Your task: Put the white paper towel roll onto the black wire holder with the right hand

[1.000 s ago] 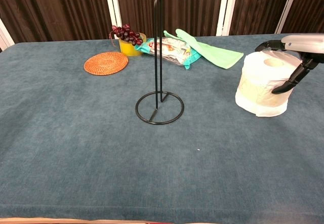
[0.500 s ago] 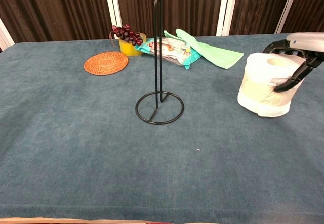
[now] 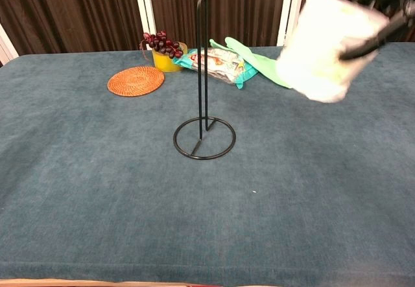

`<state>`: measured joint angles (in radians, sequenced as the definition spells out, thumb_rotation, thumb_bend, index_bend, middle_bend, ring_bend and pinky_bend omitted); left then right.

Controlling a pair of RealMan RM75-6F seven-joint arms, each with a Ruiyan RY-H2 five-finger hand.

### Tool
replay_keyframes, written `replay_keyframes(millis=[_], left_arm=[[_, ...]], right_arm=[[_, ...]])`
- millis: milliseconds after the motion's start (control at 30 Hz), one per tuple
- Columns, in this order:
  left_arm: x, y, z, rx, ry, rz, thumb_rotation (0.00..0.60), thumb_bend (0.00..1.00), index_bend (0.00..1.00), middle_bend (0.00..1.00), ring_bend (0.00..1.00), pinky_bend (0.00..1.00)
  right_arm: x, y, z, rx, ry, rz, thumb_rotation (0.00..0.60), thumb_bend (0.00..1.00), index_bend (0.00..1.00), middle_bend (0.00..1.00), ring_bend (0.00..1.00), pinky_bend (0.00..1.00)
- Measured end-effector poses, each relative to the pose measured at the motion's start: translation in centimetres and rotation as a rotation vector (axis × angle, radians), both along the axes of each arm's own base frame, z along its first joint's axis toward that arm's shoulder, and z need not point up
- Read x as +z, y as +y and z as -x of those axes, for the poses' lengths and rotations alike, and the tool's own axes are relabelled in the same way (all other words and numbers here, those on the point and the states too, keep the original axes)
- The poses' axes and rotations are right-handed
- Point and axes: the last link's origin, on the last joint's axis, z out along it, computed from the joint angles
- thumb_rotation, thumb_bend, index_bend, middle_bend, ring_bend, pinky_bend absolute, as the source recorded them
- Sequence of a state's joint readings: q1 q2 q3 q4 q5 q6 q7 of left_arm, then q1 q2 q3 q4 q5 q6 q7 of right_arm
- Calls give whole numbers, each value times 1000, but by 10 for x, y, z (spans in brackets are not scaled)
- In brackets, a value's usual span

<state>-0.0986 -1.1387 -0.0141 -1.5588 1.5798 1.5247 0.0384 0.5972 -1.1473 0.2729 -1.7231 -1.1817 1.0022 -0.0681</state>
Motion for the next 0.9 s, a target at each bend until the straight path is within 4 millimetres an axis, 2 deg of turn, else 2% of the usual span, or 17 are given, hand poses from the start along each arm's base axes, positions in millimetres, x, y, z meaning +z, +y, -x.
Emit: replay_keyframes(millis=[167,333,533,733,900], left_arm=[[1,-1,0,-1,-3,-3,600,448,0,32,20,23],[2,0,1,0,-4,-4,600,448,0,32,20,23],[3,-2,0,-10,-11,-2,600,447,0,32,20,23],[3,-4,0,-15,-16,12,600,447,0,32,20,23],[5,-5,0,-17,-22,11,600,447,0,32,20,23]], right_arm=[[30,4,-45,85,-121,44,600,98,808,646,648,605],[44,6,-82,148,-200,60,600,98,804,646,649,605],[46,6,-114,143,-247,16,600,98,802,646,649,606],[39,10,-145,157,-219,-18,600,98,801,646,648,606],[29,10,-160,153,-177,-28,600,98,801,646,649,606]])
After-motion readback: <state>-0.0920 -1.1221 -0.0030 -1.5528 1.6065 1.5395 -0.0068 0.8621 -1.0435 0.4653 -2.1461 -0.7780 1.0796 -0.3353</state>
